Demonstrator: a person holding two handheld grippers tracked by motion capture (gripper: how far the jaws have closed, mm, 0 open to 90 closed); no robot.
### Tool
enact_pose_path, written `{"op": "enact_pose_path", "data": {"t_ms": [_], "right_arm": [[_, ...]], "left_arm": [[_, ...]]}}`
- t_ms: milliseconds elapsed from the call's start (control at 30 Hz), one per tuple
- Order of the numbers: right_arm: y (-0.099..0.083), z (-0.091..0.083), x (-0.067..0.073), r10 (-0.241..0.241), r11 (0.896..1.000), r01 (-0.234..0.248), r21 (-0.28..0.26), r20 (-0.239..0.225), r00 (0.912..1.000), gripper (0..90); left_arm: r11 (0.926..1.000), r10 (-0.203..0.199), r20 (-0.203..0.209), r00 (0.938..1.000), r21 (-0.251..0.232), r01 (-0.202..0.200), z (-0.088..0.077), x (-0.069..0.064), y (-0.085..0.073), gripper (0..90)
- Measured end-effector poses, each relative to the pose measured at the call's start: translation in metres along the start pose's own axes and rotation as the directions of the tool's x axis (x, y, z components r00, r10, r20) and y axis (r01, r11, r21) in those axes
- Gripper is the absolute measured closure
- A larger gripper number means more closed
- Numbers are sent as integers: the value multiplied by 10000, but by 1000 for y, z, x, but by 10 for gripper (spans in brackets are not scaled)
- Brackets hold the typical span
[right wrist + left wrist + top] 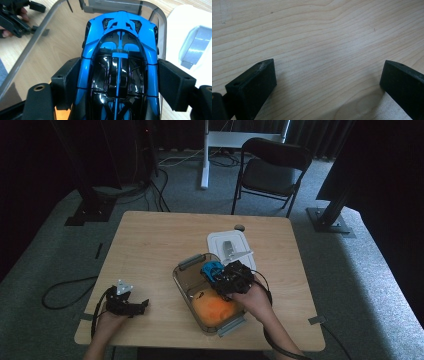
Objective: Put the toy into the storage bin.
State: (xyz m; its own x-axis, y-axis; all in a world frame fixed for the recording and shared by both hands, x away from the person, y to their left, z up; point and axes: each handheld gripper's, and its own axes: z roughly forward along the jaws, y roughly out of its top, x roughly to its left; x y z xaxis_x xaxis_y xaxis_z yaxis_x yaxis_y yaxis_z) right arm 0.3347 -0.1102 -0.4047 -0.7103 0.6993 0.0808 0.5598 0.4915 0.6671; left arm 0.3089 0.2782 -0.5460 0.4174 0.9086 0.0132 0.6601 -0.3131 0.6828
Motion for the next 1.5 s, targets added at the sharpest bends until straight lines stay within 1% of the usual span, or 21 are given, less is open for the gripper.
{"op": "enact_pose_path", "data": {"t_ms": [100,167,233,367,433,500,733,800,833,933,1133,1167,1233,1267,1300,1333,1367,1400,1433,1500], "right_arm": [[-1,-1,1,9,10000,-9,-82,40,10000,244],[-1,-2,4,-157,9999,157,-58,58,9999,244],[-1,-2,4,-118,9999,117,-56,-58,9999,244],[0,2,2,-24,10000,24,65,5,10000,244],[0,2,1,44,10000,-44,33,27,10000,244],[0,1,2,54,10000,-54,-21,-67,10000,244],[0,4,6,-125,9999,126,64,-145,9998,244],[0,6,3,32,9999,-32,153,-11,10000,244],[-1,7,1,182,9998,-180,124,-83,9998,244],[-1,7,1,137,9998,-135,148,-106,9999,244],[-1,12,2,22,9994,-14,359,-219,9998,244],[-2,13,2,99,9992,-90,396,-243,9997,243],[-2,16,3,32,9979,-13,647,-287,9996,235],[-2,16,4,-30,9980,45,633,-238,9997,243],[-2,15,4,-21,9989,34,475,-266,9996,246],[-1,13,4,78,9993,-67,360,-306,9995,242],[1,11,3,2,9995,5,311,-215,9998,254],[2,7,1,133,9999,-130,90,-319,9994,257],[2,5,0,171,9999,-171,15,-481,9987,255],[3,1,0,129,9998,-133,-156,-228,9997,213]], "left_arm": [[10000,7,1,10000,0,-7,0,0,0,10],[10000,7,1,10000,2,-7,0,0,0,10],[10000,8,2,10000,6,-8,0,0,0,10],[10000,-10,-3,10000,-12,10,0,0,0,10],[10000,-9,-1,10000,-8,9,0,0,0,10],[10000,-1,1,10000,2,1,0,0,0,10],[10000,-6,-7,10000,-15,6,0,0,0,10],[10000,-14,-7,10000,-25,14,0,0,0,10],[10000,-14,-7,10000,-25,14,0,0,0,10],[10000,-19,-5,10000,-32,19,0,0,0,10],[10000,-18,-6,10000,-35,18,1,0,0,10],[10000,-16,-9,10000,-34,16,1,0,0,10],[10000,-19,-8,10000,-37,19,1,0,0,10],[10000,-20,-7,10000,-35,20,1,0,0,10],[10000,-25,-6,10000,-33,25,1,0,0,10],[10000,-21,-6,10000,-34,21,1,0,0,10],[10000,-18,3,10000,-10,18,0,0,0,9],[10000,-21,-2,10000,-24,21,0,0,0,10],[10000,-14,-5,10000,-20,14,0,0,0,10],[10000,-12,-4,10000,-19,12,0,0,0,9]]}}
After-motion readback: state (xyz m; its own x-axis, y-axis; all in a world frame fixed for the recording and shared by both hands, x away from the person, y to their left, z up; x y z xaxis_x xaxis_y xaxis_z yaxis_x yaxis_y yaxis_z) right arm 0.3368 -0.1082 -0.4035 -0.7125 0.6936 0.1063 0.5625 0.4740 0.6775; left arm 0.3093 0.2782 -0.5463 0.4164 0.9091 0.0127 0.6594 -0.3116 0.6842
